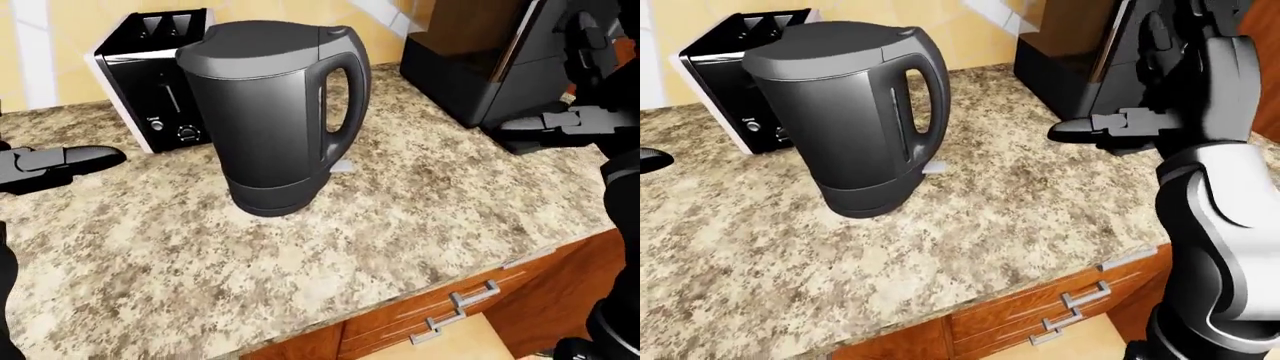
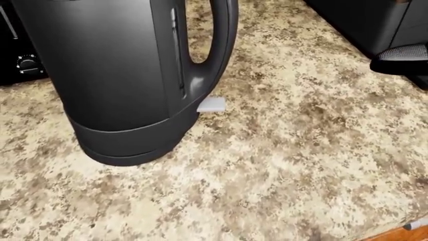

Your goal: Press down the lever to turn on the electric kettle.

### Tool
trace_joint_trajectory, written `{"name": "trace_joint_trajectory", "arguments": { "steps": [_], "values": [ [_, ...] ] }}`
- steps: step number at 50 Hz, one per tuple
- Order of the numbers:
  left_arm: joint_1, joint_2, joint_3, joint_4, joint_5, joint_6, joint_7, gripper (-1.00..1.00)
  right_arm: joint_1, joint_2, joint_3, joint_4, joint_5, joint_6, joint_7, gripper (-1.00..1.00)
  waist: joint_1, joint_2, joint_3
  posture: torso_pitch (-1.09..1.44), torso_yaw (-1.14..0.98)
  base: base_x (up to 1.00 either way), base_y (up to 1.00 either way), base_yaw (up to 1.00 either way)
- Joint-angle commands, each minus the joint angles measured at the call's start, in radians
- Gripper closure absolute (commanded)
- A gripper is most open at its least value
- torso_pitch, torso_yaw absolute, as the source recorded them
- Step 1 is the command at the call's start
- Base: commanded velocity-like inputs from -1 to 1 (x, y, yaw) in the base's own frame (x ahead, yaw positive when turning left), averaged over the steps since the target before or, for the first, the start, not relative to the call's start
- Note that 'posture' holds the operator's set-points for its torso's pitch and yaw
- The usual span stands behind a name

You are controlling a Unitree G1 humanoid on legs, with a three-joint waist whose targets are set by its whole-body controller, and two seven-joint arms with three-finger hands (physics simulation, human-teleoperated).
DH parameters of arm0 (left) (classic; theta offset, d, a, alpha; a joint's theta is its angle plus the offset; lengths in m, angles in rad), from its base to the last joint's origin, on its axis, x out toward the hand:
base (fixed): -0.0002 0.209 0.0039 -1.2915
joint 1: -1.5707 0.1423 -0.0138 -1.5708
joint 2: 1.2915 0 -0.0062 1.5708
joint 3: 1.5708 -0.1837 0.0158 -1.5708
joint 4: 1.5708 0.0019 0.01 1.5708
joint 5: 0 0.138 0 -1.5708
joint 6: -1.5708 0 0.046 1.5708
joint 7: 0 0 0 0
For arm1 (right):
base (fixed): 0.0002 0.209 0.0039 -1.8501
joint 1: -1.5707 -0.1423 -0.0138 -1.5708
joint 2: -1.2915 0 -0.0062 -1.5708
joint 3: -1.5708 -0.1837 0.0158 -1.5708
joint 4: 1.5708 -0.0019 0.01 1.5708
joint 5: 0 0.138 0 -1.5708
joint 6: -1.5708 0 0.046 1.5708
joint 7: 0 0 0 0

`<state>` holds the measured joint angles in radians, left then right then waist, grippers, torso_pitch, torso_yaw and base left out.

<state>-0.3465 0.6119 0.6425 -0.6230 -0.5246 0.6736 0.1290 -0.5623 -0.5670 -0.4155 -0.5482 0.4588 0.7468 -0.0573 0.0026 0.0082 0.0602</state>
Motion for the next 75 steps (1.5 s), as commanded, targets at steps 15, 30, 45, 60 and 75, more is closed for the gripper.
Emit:
{"name": "trace_joint_trajectory", "arguments": {
  "steps": [15, 30, 45, 60, 75],
  "values": [
    [-0.014, 0.017, 0.018, -0.023, 0.002, -0.025, -0.001, -1.00, -0.058, 0.020, 0.043, -0.004, -0.105, 0.070, 0.011, -1.00, 0.001, 0.006, -0.020, 0.00, 0.00, 0.00, 0.00, 0.00],
    [-0.013, 0.019, 0.020, -0.028, -0.004, -0.021, 0.002, -1.00, -0.066, 0.069, 0.059, -0.095, -0.098, 0.158, 0.078, -1.00, 0.001, 0.010, -0.025, 0.00, 0.00, 0.00, 0.00, 0.00],
    [-0.017, 0.023, 0.019, -0.030, -0.011, -0.017, 0.008, -1.00, -0.175, 0.111, 0.114, 0.014, -0.050, 0.260, 0.042, -1.00, -0.003, 0.016, -0.028, 0.00, 0.00, 0.00, 0.00, 0.00],
    [-0.018, 0.021, 0.017, -0.032, -0.010, -0.014, 0.008, -1.00, -0.204, 0.163, 0.196, 0.131, -0.195, 0.186, 0.133, -1.00, -0.004, 0.022, -0.026, 0.00, 0.00, 0.00, 0.00, 0.00],
    [-0.015, 0.019, 0.020, -0.034, -0.011, -0.015, 0.006, -1.00, -0.289, 0.207, 0.231, 0.344, -0.275, 0.108, 0.192, -1.00, -0.008, 0.029, -0.027, 0.00, 0.00, 0.00, 0.00, 0.00]
  ]
}}
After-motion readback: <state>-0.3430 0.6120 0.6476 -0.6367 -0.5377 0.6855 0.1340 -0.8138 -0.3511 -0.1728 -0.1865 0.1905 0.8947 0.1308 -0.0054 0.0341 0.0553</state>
